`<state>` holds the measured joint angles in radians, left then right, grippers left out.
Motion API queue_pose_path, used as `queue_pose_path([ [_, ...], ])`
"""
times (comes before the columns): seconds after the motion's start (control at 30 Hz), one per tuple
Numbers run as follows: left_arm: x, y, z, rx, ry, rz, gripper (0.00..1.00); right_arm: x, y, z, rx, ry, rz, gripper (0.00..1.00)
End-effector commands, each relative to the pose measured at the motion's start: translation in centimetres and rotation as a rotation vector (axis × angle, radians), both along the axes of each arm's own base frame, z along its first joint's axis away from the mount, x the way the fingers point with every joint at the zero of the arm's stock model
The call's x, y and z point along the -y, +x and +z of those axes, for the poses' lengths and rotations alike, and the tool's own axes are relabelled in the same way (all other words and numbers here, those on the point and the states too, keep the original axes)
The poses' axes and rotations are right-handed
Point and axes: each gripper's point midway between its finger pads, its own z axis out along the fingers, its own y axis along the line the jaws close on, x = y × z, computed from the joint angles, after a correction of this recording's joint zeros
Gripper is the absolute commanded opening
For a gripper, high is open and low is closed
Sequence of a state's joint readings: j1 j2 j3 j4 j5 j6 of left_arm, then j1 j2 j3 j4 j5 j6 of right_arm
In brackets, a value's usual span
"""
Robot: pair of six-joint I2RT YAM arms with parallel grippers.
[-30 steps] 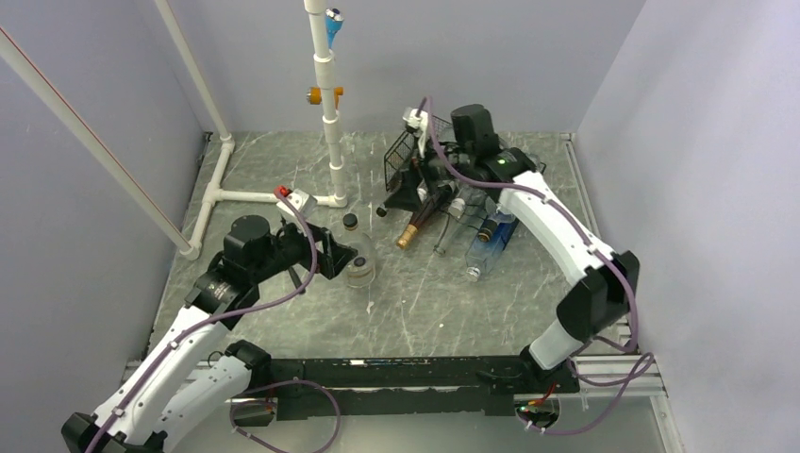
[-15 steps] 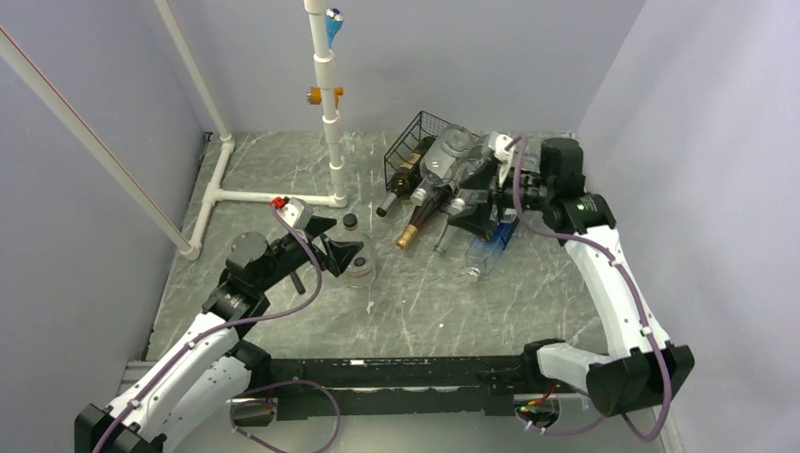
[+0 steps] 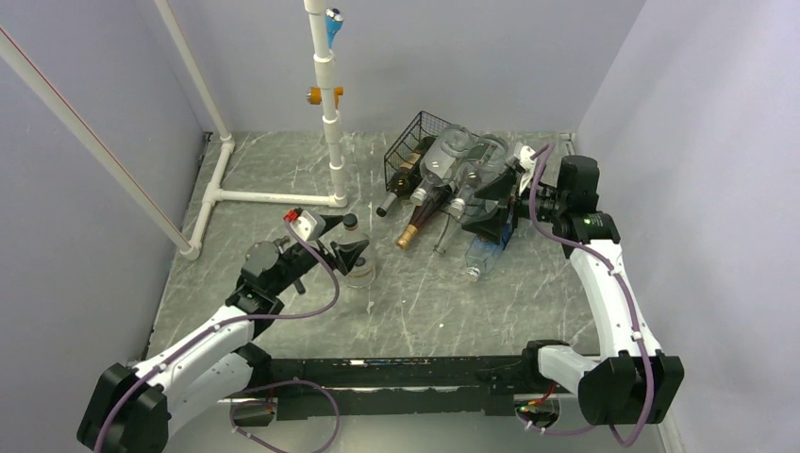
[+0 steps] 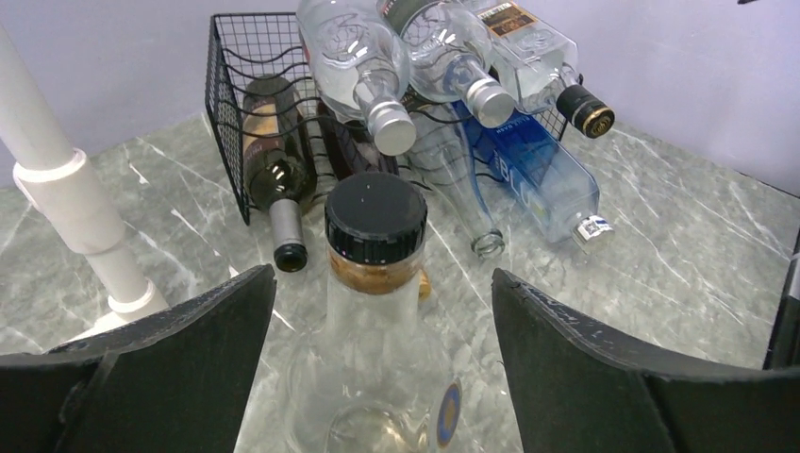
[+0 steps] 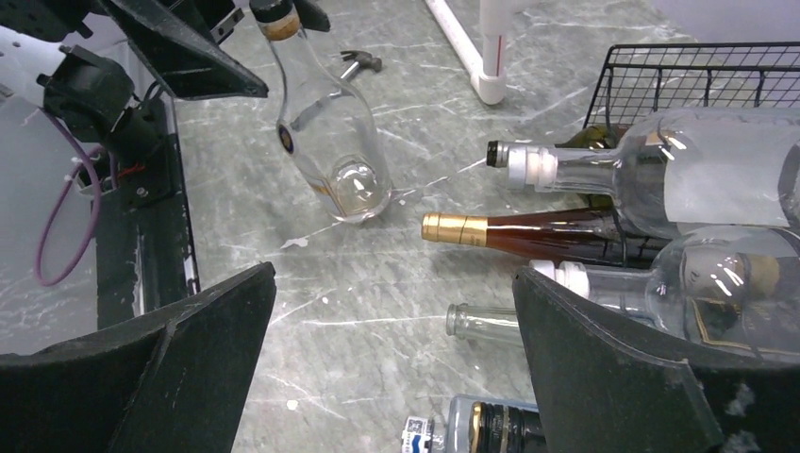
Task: Take the wine bottle off the wine rack
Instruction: Place the wine bottle at the center of the board, then pick up the wine bottle from the center of the board.
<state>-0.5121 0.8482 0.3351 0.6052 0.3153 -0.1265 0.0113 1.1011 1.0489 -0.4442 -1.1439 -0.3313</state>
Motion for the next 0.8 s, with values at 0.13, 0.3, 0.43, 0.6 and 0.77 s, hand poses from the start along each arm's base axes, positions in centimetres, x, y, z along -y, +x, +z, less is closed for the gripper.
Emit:
queue_pose_path([
  [0.13, 0.7, 0.9, 2.9, 0.119, -0.062, 0.004, 0.81, 0.0, -0.4, 1.3, 0.068, 0.053, 0.044, 1.0],
  [0.3, 0.9, 1.6, 2.0, 0.094, -0.063, 0.013, 0.66, 0.2, -0.3, 1.0, 0.064, 0.054, 0.038, 1.0],
  [0.43, 1.3, 2.0, 2.3, 0.098, -0.059, 0.005, 0.2, 0.2, -0.4, 0.8, 0.061, 0.055, 0.044, 1.0],
  [0.6, 0.5, 2.9, 4.4, 0.142, -0.073, 0.063, 0.0, 0.2, -0.5, 0.8, 0.066, 0.05, 0.046, 1.0],
  [0.77, -1.7, 5.2, 8.0, 0.197, -0.099, 0.165, 0.0, 0.2, -0.6, 0.8, 0.068, 0.052, 0.052, 1.0],
])
